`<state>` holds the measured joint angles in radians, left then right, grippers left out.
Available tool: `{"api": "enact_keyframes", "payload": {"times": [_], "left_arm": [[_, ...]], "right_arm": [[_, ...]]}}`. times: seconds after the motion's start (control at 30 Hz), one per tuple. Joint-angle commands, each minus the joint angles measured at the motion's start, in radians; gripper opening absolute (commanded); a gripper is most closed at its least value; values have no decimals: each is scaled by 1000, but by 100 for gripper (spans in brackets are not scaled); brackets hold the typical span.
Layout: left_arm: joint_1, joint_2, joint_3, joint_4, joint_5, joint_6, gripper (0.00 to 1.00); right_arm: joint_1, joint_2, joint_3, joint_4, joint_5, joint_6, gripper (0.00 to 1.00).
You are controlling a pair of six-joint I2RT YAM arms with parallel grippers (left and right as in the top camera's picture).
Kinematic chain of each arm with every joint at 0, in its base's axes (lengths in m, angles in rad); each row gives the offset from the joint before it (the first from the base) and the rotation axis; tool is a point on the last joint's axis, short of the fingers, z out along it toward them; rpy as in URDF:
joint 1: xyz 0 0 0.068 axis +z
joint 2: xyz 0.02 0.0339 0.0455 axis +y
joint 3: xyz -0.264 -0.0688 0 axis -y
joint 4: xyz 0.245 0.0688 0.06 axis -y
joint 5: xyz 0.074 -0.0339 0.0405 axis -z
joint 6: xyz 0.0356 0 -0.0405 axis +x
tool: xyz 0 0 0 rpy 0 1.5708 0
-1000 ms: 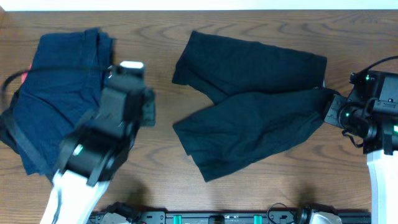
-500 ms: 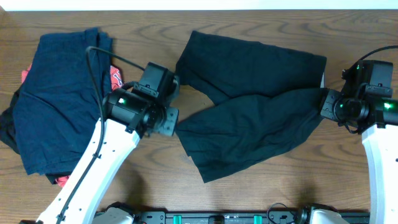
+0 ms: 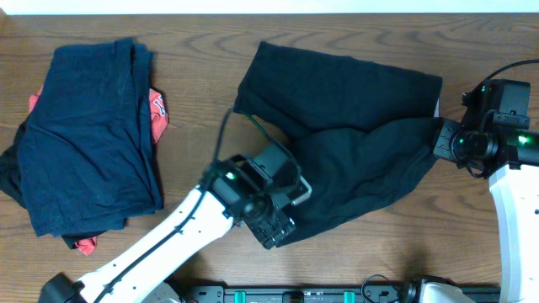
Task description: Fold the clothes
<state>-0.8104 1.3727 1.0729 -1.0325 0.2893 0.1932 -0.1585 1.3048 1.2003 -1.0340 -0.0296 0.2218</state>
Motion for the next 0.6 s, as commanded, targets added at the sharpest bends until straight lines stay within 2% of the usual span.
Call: {"api": "enact_keyframes", "payload": {"times": [0.0,0.3,0.57], "left_arm": [[-25,50,-67,55,-8,42,76],[-27,210,-87,181,-21,42,77],[-27,310,-87,190,11,45,77]], "right_arm": [[-5,3,7,4,2,-14,1],[-5,3,7,10,3,-14,1],[-5,3,7,10,3,-14,2]]}}
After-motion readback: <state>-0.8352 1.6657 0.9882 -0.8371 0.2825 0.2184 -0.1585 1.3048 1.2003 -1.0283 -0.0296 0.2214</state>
